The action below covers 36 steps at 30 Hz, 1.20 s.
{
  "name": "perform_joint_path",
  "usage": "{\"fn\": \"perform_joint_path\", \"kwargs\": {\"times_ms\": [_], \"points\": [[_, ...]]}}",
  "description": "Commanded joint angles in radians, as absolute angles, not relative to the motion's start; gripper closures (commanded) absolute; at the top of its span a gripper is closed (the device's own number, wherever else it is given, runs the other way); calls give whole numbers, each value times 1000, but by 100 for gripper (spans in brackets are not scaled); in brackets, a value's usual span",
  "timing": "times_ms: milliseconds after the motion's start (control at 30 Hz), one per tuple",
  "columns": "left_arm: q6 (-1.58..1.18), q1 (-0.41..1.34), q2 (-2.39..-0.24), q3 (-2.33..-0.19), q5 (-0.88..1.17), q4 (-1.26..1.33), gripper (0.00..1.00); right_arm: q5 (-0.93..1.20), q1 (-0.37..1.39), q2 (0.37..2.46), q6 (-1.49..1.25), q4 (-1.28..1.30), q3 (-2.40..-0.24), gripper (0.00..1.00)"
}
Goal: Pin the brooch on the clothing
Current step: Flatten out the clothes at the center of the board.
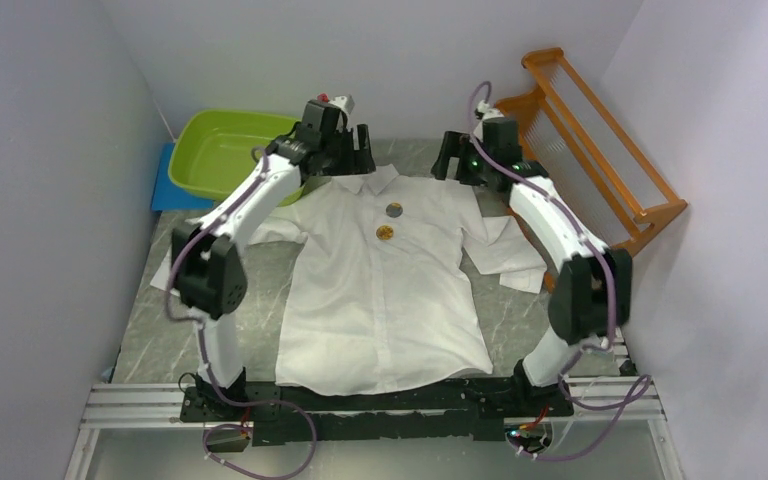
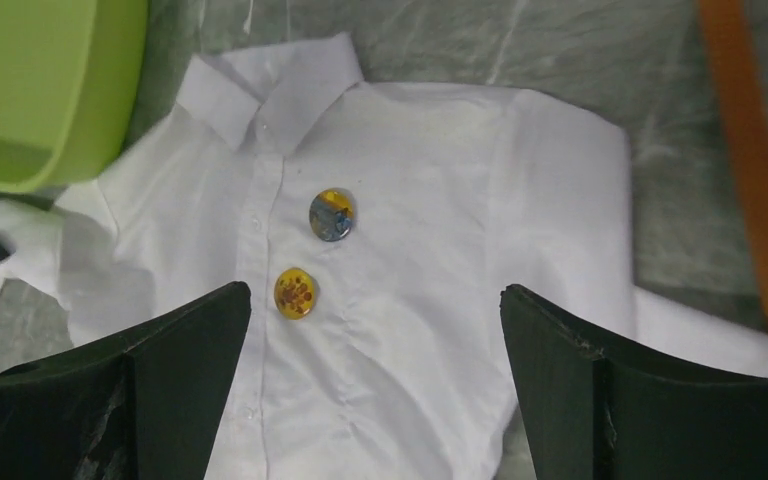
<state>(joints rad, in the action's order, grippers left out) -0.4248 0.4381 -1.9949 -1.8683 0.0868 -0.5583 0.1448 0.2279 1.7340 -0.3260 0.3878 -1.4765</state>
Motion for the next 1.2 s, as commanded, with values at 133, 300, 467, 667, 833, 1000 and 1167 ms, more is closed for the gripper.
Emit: {"fn": "perform_joint_path", "kwargs": {"times_ms": [133,300,467,667,833,1000,1167], "points": [[-617,601,-1661,-1457,155,-498,22,69,89,1469,-499,249,-1010,0],[-697,793,-1591,-1296,114,-518,22,23,16,1356,-505,267,-846,0],[-758,995,-1635,-1216,63,-521,22,-111,3,1280,-525,302,-761,0],[-815,1114,-1734,-1180,30,-505,21,-163,-26,1304,-546,330,-748,0],[-845,1143,-1795,-1152,38,-489,23,-152,-38,1311,-578,316,-719,5],[-877,1147,-1792,-1084,69,-441,27,-185,-47,1334,-583,252,-683,14],[-903,1152,-1780,-1022,95,-432,31,-193,-55,1378,-574,214,-700,37]]}}
